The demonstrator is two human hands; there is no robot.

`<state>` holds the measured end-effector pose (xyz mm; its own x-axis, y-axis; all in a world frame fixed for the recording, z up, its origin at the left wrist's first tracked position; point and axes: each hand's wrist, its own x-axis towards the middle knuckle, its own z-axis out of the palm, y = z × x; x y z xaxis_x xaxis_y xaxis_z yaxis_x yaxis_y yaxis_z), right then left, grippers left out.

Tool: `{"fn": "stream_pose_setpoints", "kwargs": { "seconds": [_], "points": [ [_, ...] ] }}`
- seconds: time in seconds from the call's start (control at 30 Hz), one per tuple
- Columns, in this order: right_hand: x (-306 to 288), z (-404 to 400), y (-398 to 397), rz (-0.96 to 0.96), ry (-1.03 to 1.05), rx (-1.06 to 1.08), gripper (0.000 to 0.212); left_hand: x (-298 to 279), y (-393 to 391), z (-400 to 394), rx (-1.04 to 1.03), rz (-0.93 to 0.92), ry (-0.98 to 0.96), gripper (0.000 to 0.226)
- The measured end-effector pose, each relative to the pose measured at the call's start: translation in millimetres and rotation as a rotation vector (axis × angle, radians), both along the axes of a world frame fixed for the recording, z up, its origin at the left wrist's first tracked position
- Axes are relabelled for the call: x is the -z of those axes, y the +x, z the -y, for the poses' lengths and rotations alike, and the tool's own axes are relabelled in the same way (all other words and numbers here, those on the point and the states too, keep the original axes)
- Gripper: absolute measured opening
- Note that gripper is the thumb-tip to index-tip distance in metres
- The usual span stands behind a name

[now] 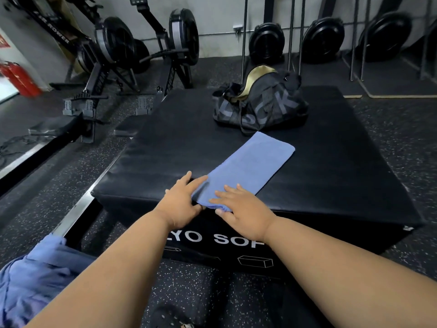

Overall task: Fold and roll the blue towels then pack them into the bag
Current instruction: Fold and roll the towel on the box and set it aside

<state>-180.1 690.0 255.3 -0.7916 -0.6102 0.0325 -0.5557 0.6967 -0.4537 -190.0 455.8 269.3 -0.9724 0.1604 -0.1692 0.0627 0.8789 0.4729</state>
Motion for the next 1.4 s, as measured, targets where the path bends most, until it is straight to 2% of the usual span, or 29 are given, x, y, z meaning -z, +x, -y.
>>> {"fn": "stream_pose_setpoints", "kwargs": {
  "seconds": [0.1, 0.2, 0.3, 0.4, 0.5, 0.6, 0.7, 0.83, 1.03, 1.2, 1.4],
  "points": [
    [-3, -27, 14, 0.034, -0.080, 0.069, 0.040, 6, 12, -17, 0.067, -0.108, 0.082, 0.062],
    [-6, -56, 29, 0.056, -0.162, 0.167, 0.029, 4, 26, -38, 0.125, -0.252, 0.104, 0.029],
    [-14, -81, 44, 0.070, -0.253, 0.307, 0.037, -5, 40, -57, 0.179, -0.374, 0.151, 0.017],
    [-18, -102, 55, 0.099, -0.354, 0.432, 0.044, -17, 49, -78, 0.217, -0.349, 0.209, 0.012],
    [-21, -119, 59, 0.141, -0.482, 0.567, 0.054, -23, 55, -97, 0.096, -0.218, 0.286, 0.008],
    [-21, -130, 54, 0.158, -0.553, 0.651, 0.063, -27, 54, -111, -0.035, -0.064, 0.402, 0.018],
    [-19, -135, 48, 0.172, -0.585, 0.691, 0.055, -27, 46, -122, -0.108, 0.007, 0.453, 0.026],
    [-11, -140, 34, 0.192, -0.555, 0.762, 0.050, -21, 30, -133, -0.149, 0.037, 0.398, 0.034],
    [-3, -141, 12, 0.142, -0.378, 0.786, 0.046, -10, 7, -141, -0.284, 0.101, 0.336, 0.049],
    [5, -145, 4, 0.152, -0.373, 0.783, 0.017, -12, -1, -149, -0.322, 0.101, 0.224, 0.049],
    [18, -145, -4, 0.043, -0.336, 0.774, 0.022, -6, -3, -156, -0.382, 0.043, 0.137, 0.052]
  ]
}}
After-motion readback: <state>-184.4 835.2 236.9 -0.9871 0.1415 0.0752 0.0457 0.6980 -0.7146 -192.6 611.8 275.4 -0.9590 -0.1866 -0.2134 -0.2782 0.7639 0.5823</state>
